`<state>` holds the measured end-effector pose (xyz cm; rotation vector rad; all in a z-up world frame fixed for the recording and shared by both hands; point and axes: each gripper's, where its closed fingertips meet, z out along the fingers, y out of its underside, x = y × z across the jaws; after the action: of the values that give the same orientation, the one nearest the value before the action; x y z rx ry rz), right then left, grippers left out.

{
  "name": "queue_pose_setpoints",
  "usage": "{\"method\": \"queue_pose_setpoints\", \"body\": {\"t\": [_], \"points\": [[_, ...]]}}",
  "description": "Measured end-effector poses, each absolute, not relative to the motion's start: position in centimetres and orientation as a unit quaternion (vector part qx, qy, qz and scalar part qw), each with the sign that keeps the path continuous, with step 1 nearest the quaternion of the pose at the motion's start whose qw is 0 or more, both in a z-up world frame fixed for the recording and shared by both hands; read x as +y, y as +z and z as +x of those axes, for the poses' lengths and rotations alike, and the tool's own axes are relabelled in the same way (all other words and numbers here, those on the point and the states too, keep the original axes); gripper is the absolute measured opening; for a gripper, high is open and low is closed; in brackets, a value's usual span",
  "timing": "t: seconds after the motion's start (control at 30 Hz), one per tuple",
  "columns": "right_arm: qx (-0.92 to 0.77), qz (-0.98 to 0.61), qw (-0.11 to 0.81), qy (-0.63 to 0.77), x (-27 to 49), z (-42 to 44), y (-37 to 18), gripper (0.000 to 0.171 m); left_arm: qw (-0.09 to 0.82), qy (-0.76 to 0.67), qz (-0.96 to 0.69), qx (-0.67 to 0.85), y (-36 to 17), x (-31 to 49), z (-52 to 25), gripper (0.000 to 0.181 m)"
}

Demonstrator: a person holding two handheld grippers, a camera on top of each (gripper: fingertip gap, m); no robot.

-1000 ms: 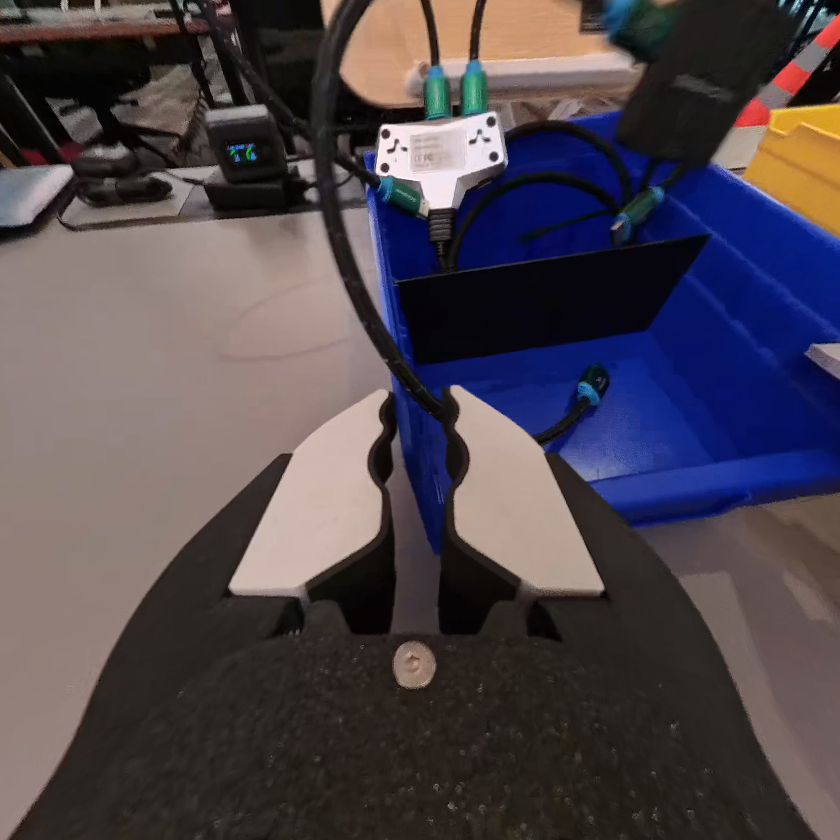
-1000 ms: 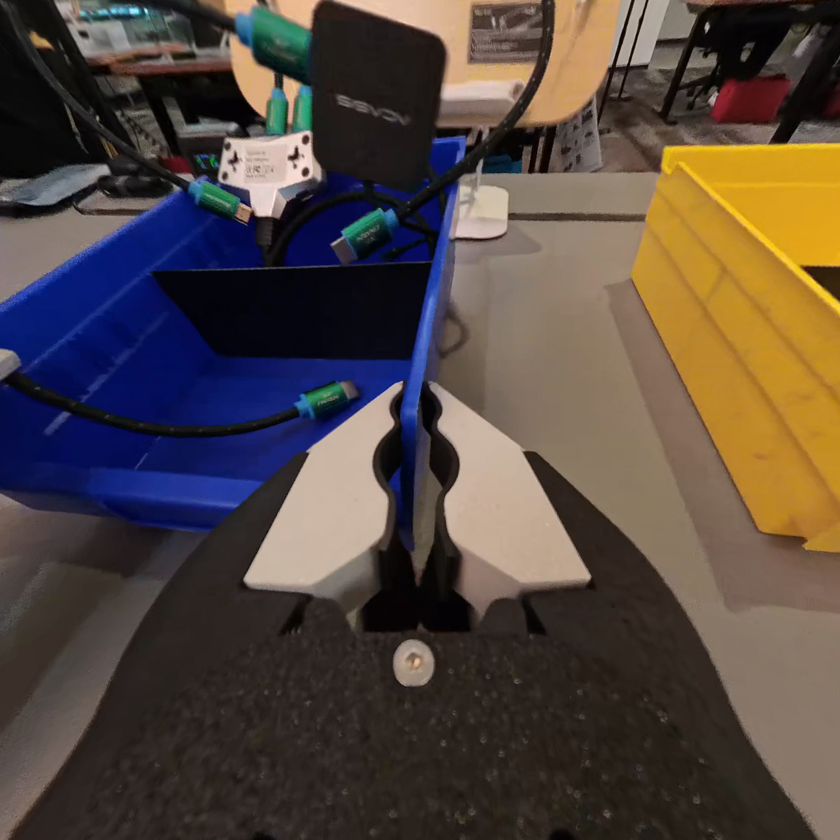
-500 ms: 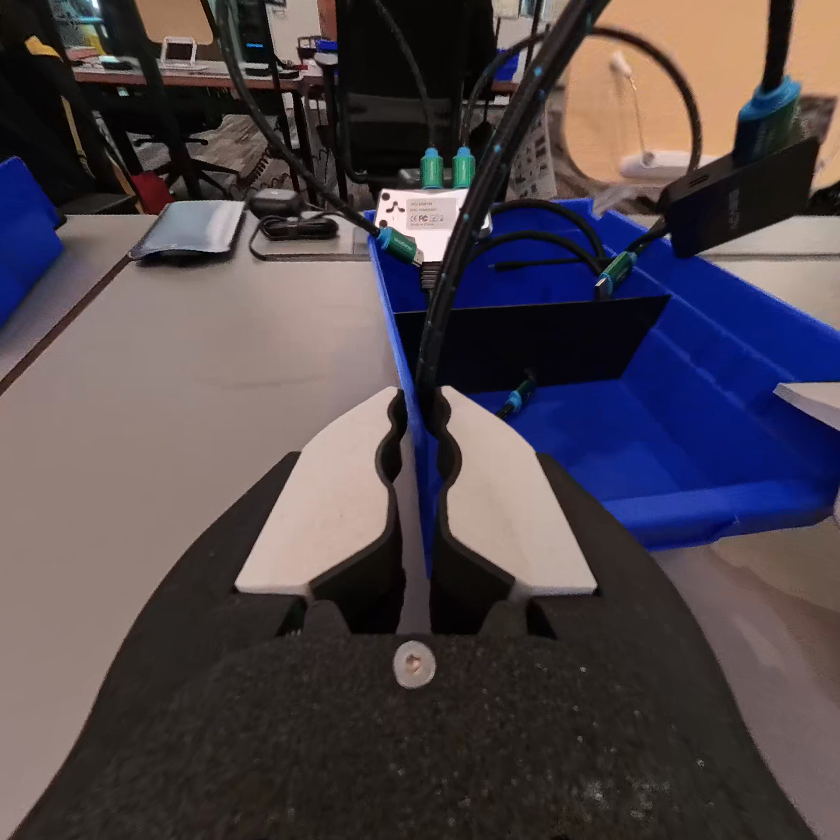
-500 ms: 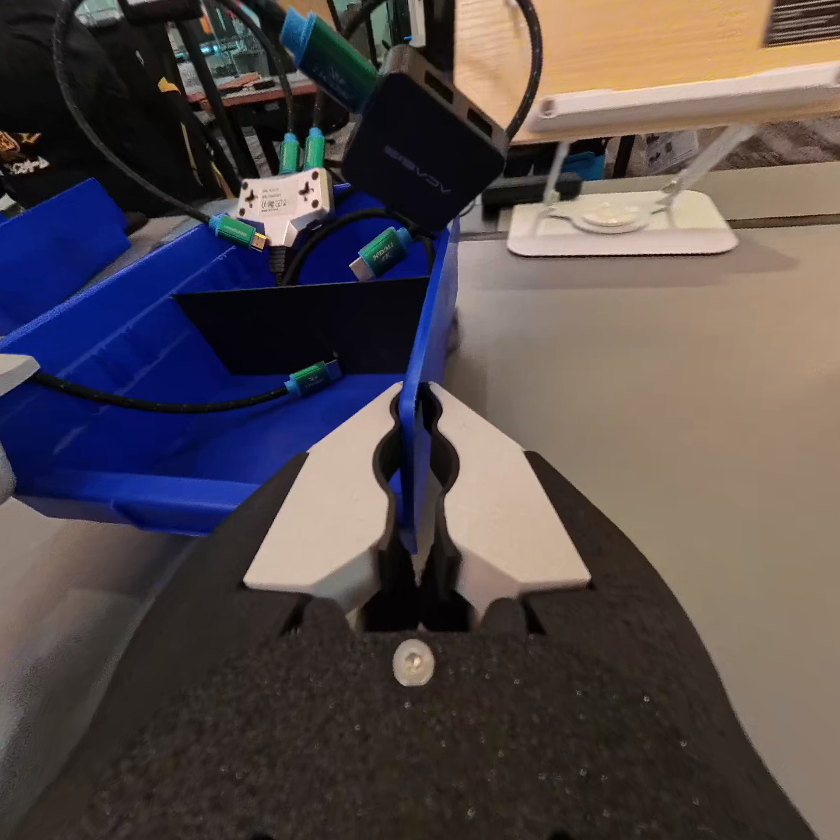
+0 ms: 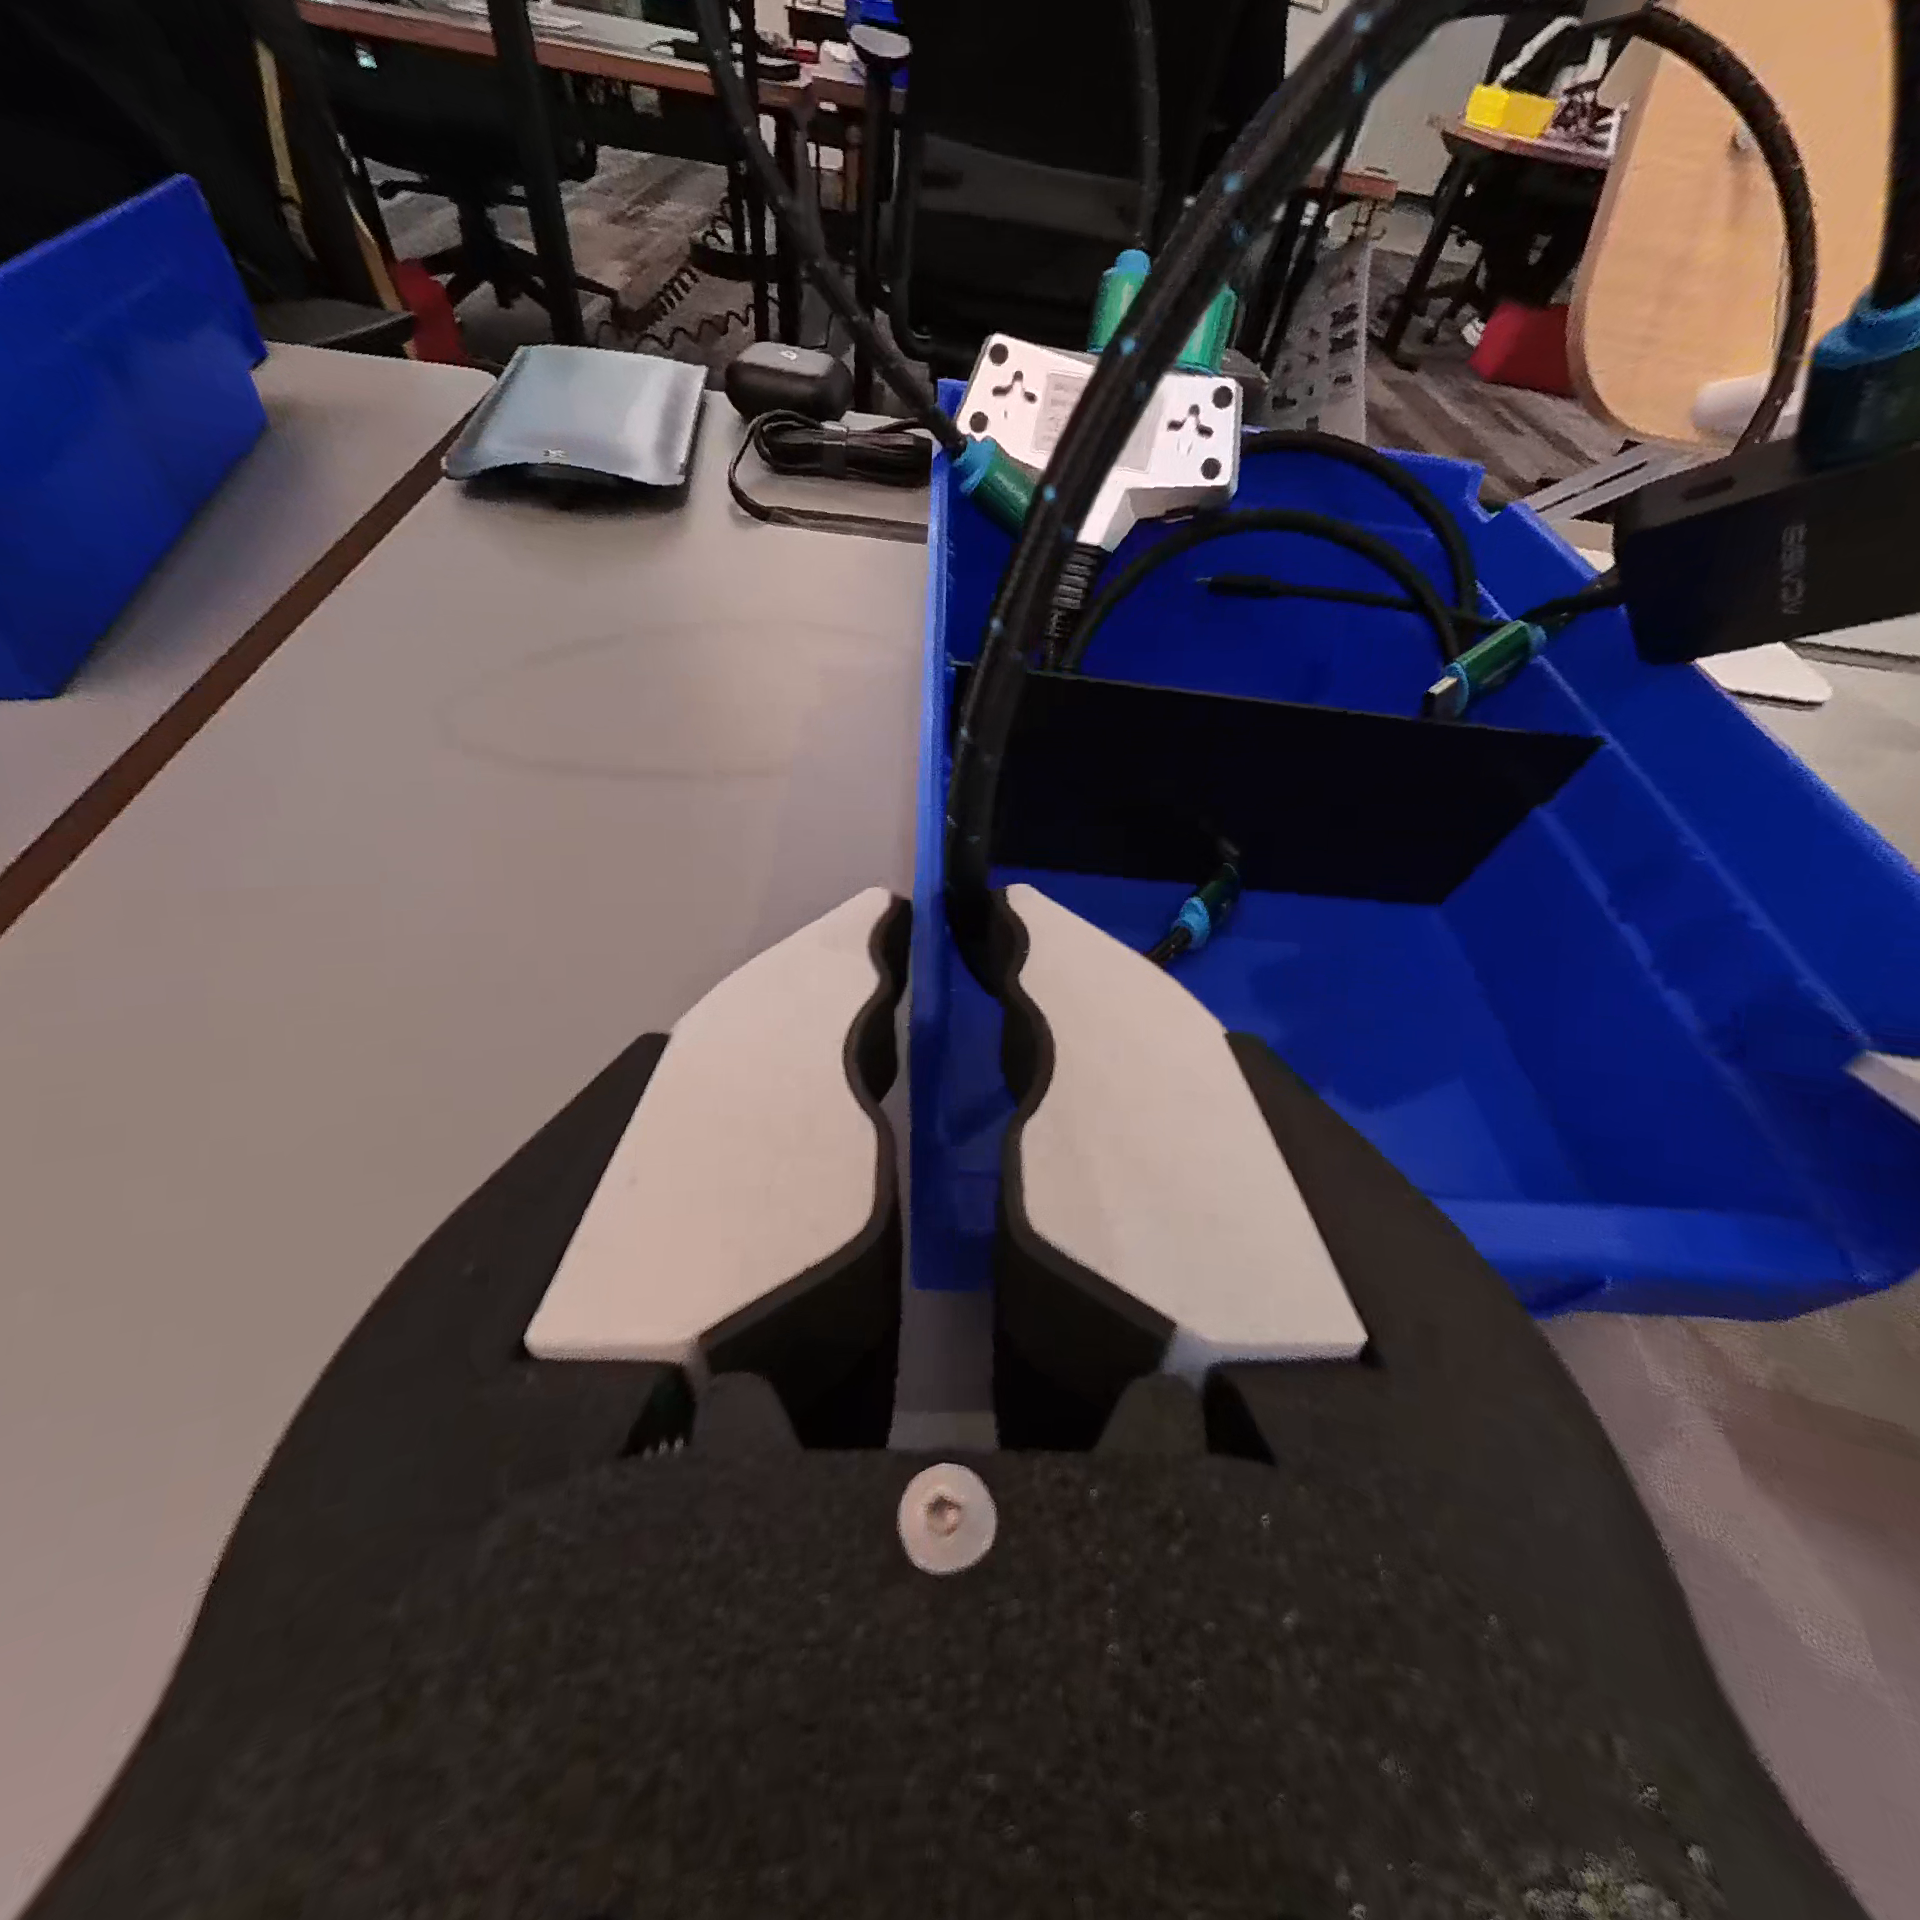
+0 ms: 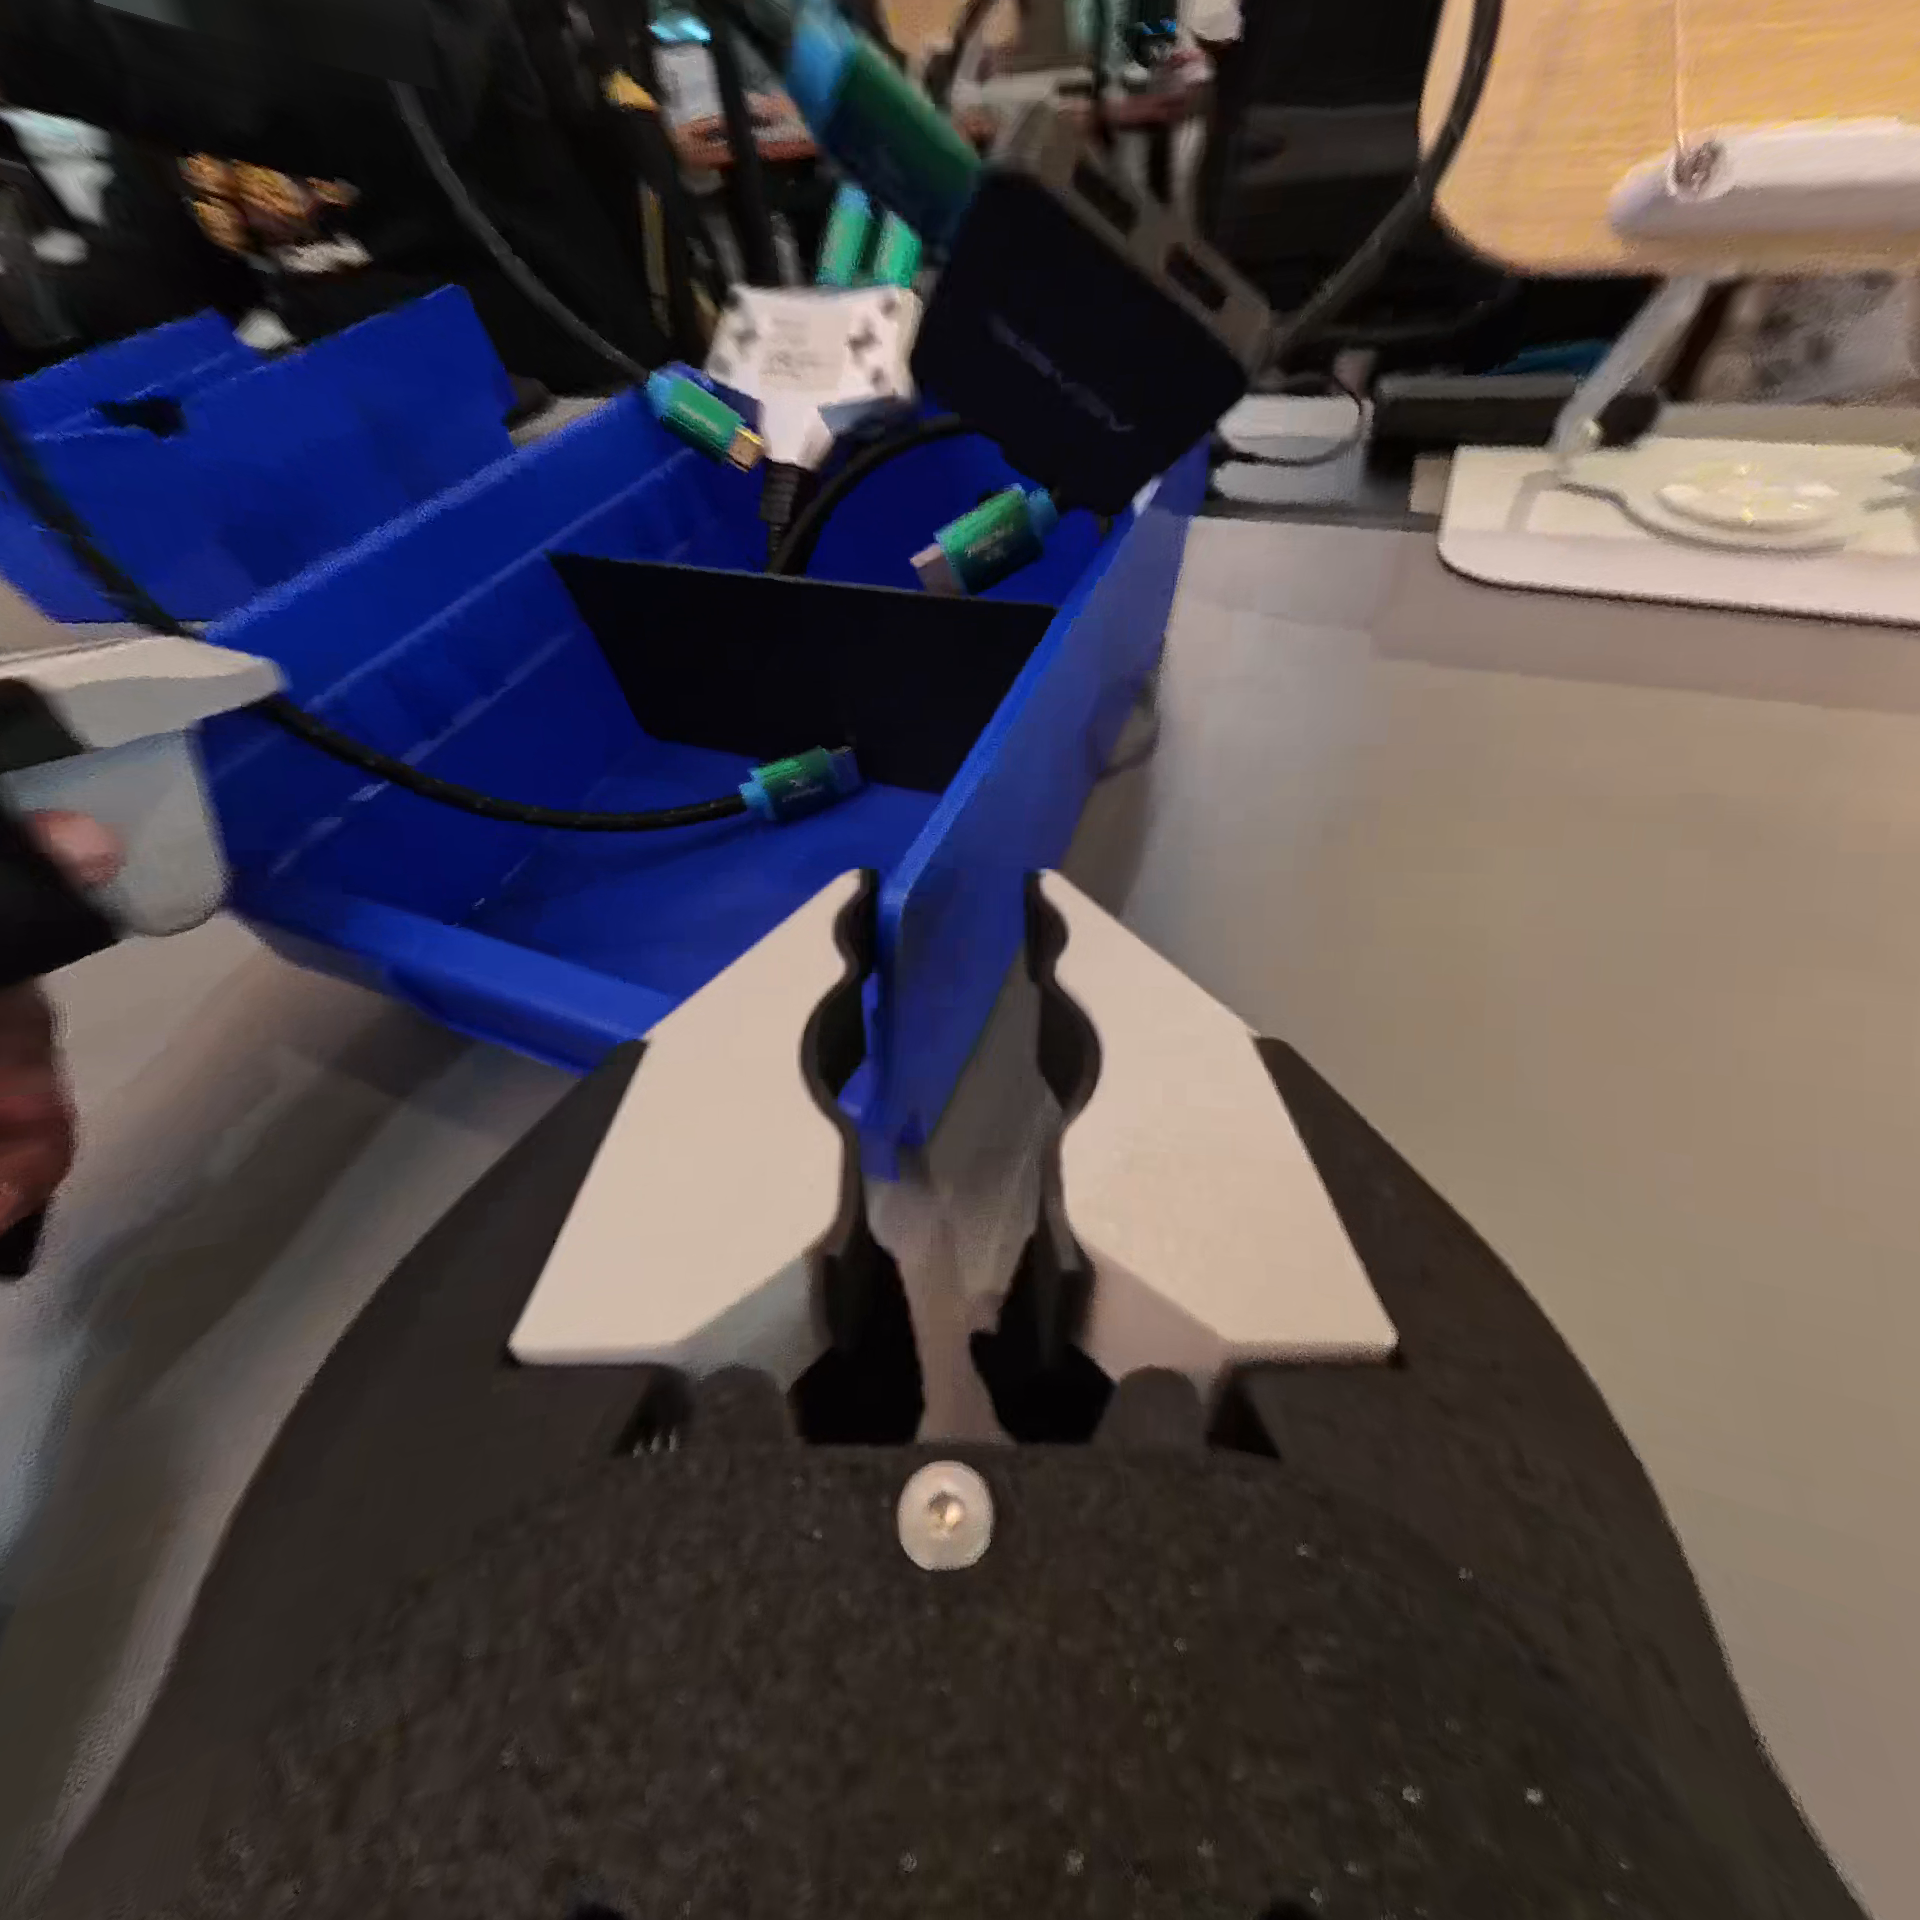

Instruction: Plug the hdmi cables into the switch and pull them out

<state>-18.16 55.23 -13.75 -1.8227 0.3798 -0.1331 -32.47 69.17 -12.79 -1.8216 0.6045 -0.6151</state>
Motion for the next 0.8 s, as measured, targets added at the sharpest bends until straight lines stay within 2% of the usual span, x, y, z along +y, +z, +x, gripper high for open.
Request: {"method": "queue_pose_setpoints", "body": {"t": [0.07,0.2,0.33,0.47,0.57,0.67,0.7,0.8], "points": [[0.116,-0.782,0.613,-0.006,53.6,-19.3,-12.3,0.029,0.551,-0.252,-0.759,0.237,-12.1,69.1,-33.1,0.033],[0.025,-0.785,0.61,0.104,48.0,-20.2,-10.8,0.035,0.596,-0.298,-0.721,0.191,-9.3,67.8,-34.5,0.044],[0.034,-0.78,0.622,0.059,39.7,-12.9,-11.4,0.035,0.658,-0.296,-0.659,0.213,-7.0,64.7,-34.9,0.04],[0.101,-0.763,0.636,-0.044,30.5,-1.8,-12.3,0.038,0.625,-0.259,-0.68,0.283,-9.0,61.2,-33.1,0.036],[0.151,-0.757,0.612,-0.17,24.9,7.7,-12.6,0.041,0.593,-0.294,-0.694,0.283,-9.6,57.7,-31.0,0.033],[0.19,-0.744,0.613,-0.187,21.3,12.9,-12.6,0.039,0.552,-0.32,-0.694,0.335,-10.9,54.2,-28.5,0.027],[0.221,-0.727,0.625,-0.181,20.3,14.2,-12.2,0.043,0.545,-0.32,-0.69,0.353,-11.1,53.5,-27.9,0.026],[0.253,-0.675,0.684,-0.114,19.1,14.8,-9.4,0.042,0.526,-0.329,-0.684,0.383,-11.9,52.6,-26.9,0.025]]}}
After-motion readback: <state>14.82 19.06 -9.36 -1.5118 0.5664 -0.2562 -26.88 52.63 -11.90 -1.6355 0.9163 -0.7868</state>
